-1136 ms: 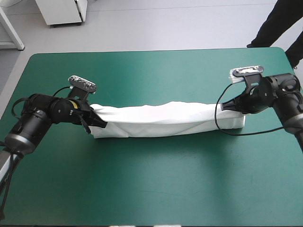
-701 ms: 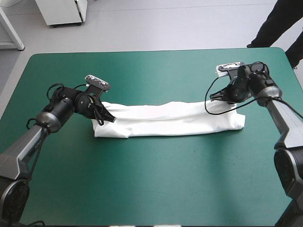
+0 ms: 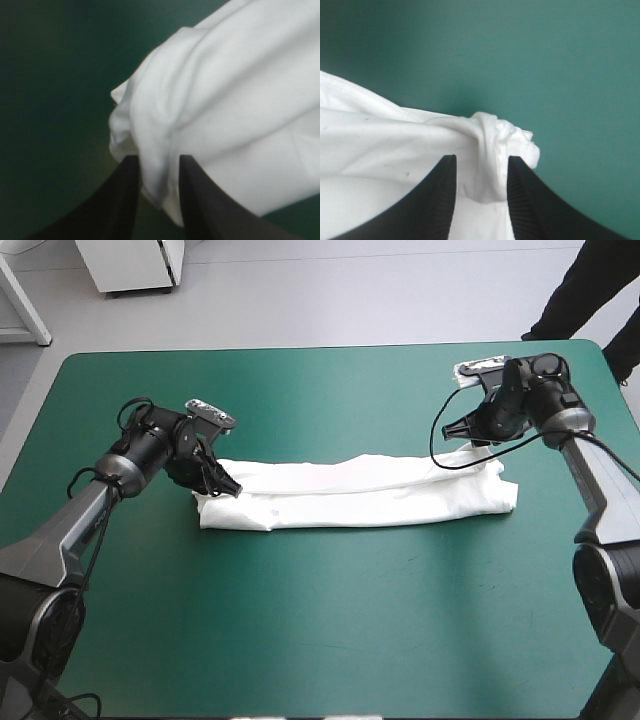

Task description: Fold the cloth

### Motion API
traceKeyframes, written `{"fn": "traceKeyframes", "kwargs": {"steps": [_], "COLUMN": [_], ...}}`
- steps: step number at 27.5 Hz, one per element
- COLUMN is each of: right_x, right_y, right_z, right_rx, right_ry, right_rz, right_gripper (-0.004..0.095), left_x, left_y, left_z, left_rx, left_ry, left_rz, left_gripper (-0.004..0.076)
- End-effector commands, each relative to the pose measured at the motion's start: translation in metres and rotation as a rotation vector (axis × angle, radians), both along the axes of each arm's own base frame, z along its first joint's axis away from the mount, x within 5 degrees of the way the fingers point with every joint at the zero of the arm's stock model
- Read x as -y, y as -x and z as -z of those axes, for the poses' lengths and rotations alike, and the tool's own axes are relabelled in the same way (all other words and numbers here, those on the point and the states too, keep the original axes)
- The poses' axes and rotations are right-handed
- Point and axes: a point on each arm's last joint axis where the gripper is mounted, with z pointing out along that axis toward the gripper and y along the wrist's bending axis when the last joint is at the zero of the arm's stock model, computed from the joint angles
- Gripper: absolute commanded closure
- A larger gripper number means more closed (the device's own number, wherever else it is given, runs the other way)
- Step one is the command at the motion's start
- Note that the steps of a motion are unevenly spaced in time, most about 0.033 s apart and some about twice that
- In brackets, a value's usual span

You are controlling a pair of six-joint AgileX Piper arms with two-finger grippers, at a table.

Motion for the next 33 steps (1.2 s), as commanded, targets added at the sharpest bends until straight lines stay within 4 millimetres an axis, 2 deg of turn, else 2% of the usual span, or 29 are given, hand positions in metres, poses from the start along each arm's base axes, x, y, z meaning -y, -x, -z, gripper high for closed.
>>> {"fn": "traceKeyframes", "kwargs": {"steps": [1,2,3,4,5,7,10,14,18,21,25,29,33], "right_x": [0.010,0.011,0.014,0.016,0.020,0.024,0.032,0.044,0.051,0.052,0.053,0.056,0.055], "right_y": [0.039,0.048,0.068,0.078,0.097,0.116,0.148,0.189,0.218,0.223,0.213,0.191,0.161], "right_z": [-0.078,-0.089,-0.112,-0.121,-0.134,-0.139,-0.138,-0.123,-0.107,-0.104,-0.099,-0.086,-0.072], "right_rx": [0.181,0.206,0.263,0.288,0.327,0.342,0.357,0.358,0.351,0.347,0.328,0.271,0.220], "right_ry": [-0.001,-0.003,-0.006,-0.001,0.011,0.017,0.057,0.113,0.161,0.159,0.182,0.252,0.222], "right_rz": [-0.005,-0.004,-0.003,-0.001,0.011,0.036,0.070,0.119,0.140,0.151,0.155,0.177,0.189], "right_gripper": [0.0529,0.0529,0.0529,0.0530,0.0530,0.0530,0.0530,0.0530,0.0530,0.0530,0.0530,0.0530,0.0530], "left_x": [-0.004,-0.004,-0.001,0.000,0.006,0.014,0.027,0.043,0.064,0.086,0.113,0.132,0.142], "left_y": [0.012,0.016,0.027,0.031,0.040,0.048,0.055,0.055,0.045,0.036,0.025,0.009,-0.009], "left_z": [-0.066,-0.077,-0.098,-0.106,-0.120,-0.128,-0.134,-0.139,-0.126,-0.107,-0.084,-0.064,-0.056], "left_rx": [0.094,0.107,0.139,0.153,0.170,0.164,0.146,0.144,0.114,0.060,0.033,-0.012,-0.023], "left_ry": [0.043,0.067,0.139,0.173,0.274,0.371,0.493,0.663,0.720,0.720,0.708,0.700,0.694], "left_rz": [-0.050,-0.053,-0.051,-0.042,-0.017,0.041,0.156,0.245,0.311,0.338,0.374,0.389,0.397], "left_gripper": [0.0404,0.0404,0.0405,0.0405,0.0433,0.0517,0.0745,0.0746,0.0746,0.0746,0.0746,0.0746,0.0746]}}
